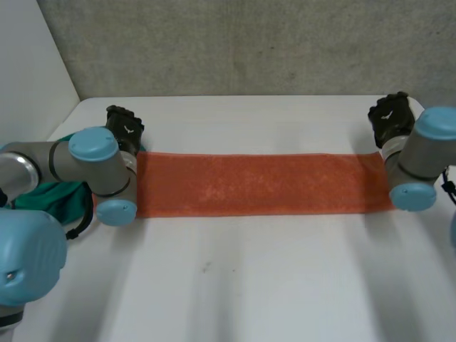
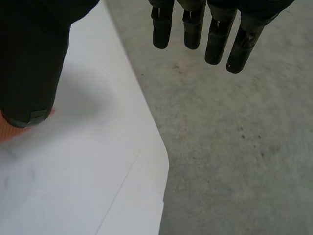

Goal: Fold the laundry.

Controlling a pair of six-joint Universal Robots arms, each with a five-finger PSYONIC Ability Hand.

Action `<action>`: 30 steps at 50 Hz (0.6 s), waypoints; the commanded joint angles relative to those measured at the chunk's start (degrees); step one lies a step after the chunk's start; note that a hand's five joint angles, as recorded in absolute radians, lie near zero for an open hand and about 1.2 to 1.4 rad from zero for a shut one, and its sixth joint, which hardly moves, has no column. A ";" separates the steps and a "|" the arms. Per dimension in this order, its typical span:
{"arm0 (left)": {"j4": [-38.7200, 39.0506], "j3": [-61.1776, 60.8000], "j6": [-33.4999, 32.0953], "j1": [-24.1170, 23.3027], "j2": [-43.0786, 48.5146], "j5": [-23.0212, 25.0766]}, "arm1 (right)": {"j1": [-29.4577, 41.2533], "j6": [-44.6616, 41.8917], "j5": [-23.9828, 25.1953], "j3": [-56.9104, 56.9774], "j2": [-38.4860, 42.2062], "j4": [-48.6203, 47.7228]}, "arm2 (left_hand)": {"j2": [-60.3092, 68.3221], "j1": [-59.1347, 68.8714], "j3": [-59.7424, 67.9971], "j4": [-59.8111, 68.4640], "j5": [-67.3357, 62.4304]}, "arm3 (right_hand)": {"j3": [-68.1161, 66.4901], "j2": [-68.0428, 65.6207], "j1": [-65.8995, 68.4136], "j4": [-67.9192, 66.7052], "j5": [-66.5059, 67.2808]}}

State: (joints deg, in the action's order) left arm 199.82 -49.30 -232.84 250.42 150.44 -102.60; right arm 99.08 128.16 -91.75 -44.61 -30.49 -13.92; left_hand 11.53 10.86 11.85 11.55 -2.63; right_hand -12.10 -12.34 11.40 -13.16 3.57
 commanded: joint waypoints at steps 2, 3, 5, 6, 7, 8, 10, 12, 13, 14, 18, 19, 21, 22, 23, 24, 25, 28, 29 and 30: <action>0.21 -18.71 3.00 -0.38 -16.48 -0.41 | -2.04 16.50 7.27 -17.60 -20.74 8.19 | -1.53 -0.86 -1.85 -1.55 2.63 | 2.10 2.34 -1.40 3.16 -3.57; 0.30 -20.55 3.70 -0.37 -18.23 -0.23 | -2.66 17.11 8.86 -19.27 -21.97 9.25 | -1.53 -0.86 -1.85 -1.55 2.63 | 2.10 2.34 -1.40 3.16 -3.57; 0.30 -26.27 6.16 -0.55 -22.80 0.30 | -5.03 18.35 13.60 -23.40 -24.79 12.67 | -1.53 -0.86 -1.85 -1.55 2.63 | 2.10 2.34 -1.40 3.16 -3.57; 0.30 -28.46 7.38 -0.64 -24.47 0.73 | -5.73 18.44 14.84 -24.63 -25.58 14.08 | -1.53 -0.86 -1.85 -1.55 2.63 | 2.10 2.34 -1.40 3.16 -3.57; 0.30 -30.22 8.61 -0.64 -25.79 1.00 | -6.35 18.26 15.89 -25.69 -26.28 15.66 | -1.53 -0.86 -1.85 -1.55 2.63 | 2.10 2.34 -1.40 3.16 -3.57; 0.30 -33.63 11.15 -0.64 -27.98 2.22 | -7.40 18.35 17.73 -27.27 -27.25 18.72 | -1.53 -0.86 -1.85 -1.55 2.63 | 2.10 2.34 -1.40 3.16 -3.57; 0.22 -36.12 13.71 -0.73 -29.66 3.19 | -8.37 18.44 18.71 -28.86 -27.61 21.55 | -1.53 -0.86 -1.85 -1.55 2.63 | -0.81 -0.58 1.51 0.25 -0.65; 0.13 -39.45 17.39 -0.81 -31.68 4.42 | -9.52 18.35 19.68 -31.14 -27.61 23.76 | -1.53 -0.86 -1.85 -1.55 2.63 | -6.21 -5.97 6.91 -5.15 4.74; 0.04 -40.34 18.37 -0.81 -32.13 4.86 | -9.78 18.35 19.86 -31.76 -27.61 23.76 | -1.53 -0.86 -1.85 -1.55 2.63 | -8.23 -7.99 8.93 -7.16 6.76; -0.05 -41.04 19.34 -0.90 -32.40 5.22 | -10.22 18.26 19.94 -33.07 -27.52 23.15 | -1.53 -0.86 -1.85 -1.55 2.63 | -12.74 -12.50 13.44 -11.68 11.27; 0.04 -43.94 22.51 -1.08 -32.75 5.75 | -11.19 17.74 19.95 -36.07 -26.21 17.97 | -1.15 -0.48 -1.47 -1.17 2.24 | -17.32 -17.08 18.02 -16.26 15.85; 0.04 -44.12 22.51 -1.16 -32.66 5.75 | -11.36 17.82 20.03 -36.51 -25.77 16.57 | -1.15 -0.48 -1.47 -1.17 2.24 | -18.49 -18.26 19.20 -17.43 17.03; 0.13 -44.21 22.51 -1.17 -32.49 5.66 | -11.54 17.74 20.03 -37.48 -24.36 12.96 | -1.15 -0.48 -1.47 -1.17 2.24 | -21.69 -21.46 22.39 -20.63 20.23; 0.13 -44.21 22.60 -1.17 -32.40 5.66 | -11.54 17.74 20.12 -37.57 -23.92 12.08 | -1.15 -0.48 -1.47 -1.17 2.24 | -22.87 -22.63 23.57 -21.81 21.40; 0.13 -44.21 22.60 -1.17 -32.22 5.66 | -11.63 17.82 20.21 -37.48 -23.05 10.85 | -1.15 -0.48 -1.47 -1.17 2.24 | -24.88 -24.64 25.58 -23.82 23.41; 0.13 -44.30 22.60 -1.17 -32.22 5.66 | -11.63 17.82 20.21 -37.39 -22.60 10.41 | -0.98 -0.31 -1.30 -1.00 2.08 | -25.40 -25.16 26.10 -24.34 23.93; 0.13 -44.48 22.60 -1.25 -32.14 5.66 | -11.54 17.74 20.21 -37.13 -21.47 10.14 | -0.98 -0.31 -1.30 -1.00 2.08 | -25.40 -25.17 26.10 -24.34 23.94; 0.13 -44.65 22.60 -1.34 -32.05 5.66 | -11.63 17.56 20.12 -36.52 -20.23 10.05 | -0.98 -0.31 -1.30 -1.00 2.08 | -28.74 -28.50 29.44 -27.68 27.27; 0.13 -44.74 22.69 -1.43 -32.05 5.57 | -11.63 17.56 20.03 -36.51 -20.05 9.96 | -0.98 -0.31 -1.30 -1.00 2.08 | -30.60 -30.36 31.30 -29.54 29.13; 0.13 -44.74 22.69 -1.43 -32.05 5.57 | -11.63 17.56 20.03 -36.51 -19.96 9.61 | -0.98 -0.31 -1.30 -1.00 2.08 | -33.62 -33.38 34.32 -32.55 32.15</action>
State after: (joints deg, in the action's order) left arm 199.93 -93.98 -209.84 249.21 118.00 -96.81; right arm 87.41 145.87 -71.48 -82.04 -53.64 -1.84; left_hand 11.52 10.86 11.85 11.55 -2.63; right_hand -31.77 -31.72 27.02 -31.68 20.65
